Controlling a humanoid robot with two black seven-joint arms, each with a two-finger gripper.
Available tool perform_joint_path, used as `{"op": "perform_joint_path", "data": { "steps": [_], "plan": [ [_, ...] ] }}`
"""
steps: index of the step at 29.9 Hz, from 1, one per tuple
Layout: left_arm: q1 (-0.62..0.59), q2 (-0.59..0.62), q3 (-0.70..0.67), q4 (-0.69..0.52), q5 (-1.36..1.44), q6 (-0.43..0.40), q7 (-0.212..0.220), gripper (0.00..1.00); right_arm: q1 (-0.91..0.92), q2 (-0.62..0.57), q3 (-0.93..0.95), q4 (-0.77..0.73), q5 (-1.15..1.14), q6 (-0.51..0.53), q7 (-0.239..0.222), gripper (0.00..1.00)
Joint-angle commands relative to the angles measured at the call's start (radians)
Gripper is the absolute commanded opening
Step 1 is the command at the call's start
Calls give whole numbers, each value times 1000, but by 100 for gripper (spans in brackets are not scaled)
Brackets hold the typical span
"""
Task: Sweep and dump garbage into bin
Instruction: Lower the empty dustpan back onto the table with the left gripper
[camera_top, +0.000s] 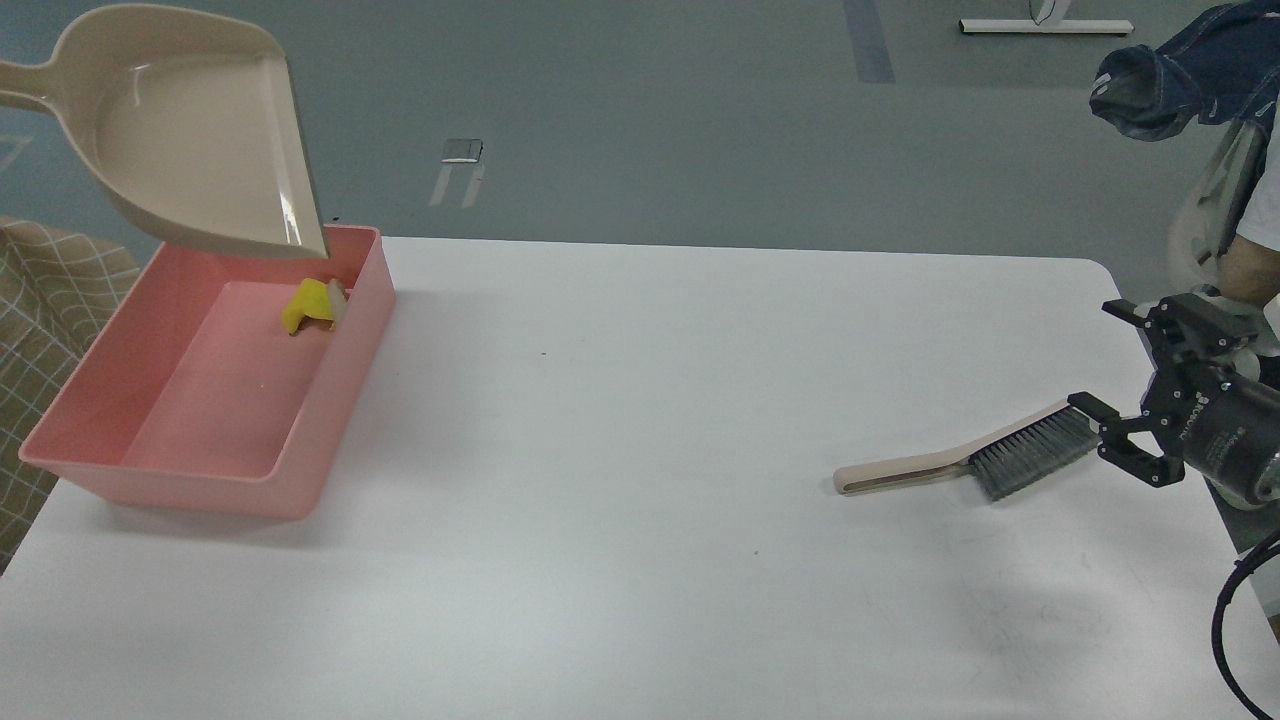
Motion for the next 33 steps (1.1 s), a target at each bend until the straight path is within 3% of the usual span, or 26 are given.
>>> {"op": "perform_joint_path", "data": {
  "steps": [1, 7, 12, 23, 29, 33],
  "plan": [
    [-18, -154, -1, -1, -9, -1, 0, 19, 35, 79, 65, -26, 0, 0, 0, 100],
    [-32, -374, 3, -1, 2, -1, 0, 19, 107, 124, 68, -61, 0, 0, 1, 100],
    [-47, -485, 15, -2, 6, -1, 0, 19, 190, 180, 105, -102, 0, 0, 1, 100],
    [-52, -779, 34, -19, 173, 17, 0, 19, 233, 181, 163, -119, 0, 0, 1, 100],
    [-110, -908, 133, 8, 302, 84, 0, 19, 256, 181, 194, -135, 0, 0, 1, 100],
    [-128, -988, 207, 56, 319, 190, 0, 19, 272, 223, 195, -147, 0, 0, 30, 100]
  ]
}}
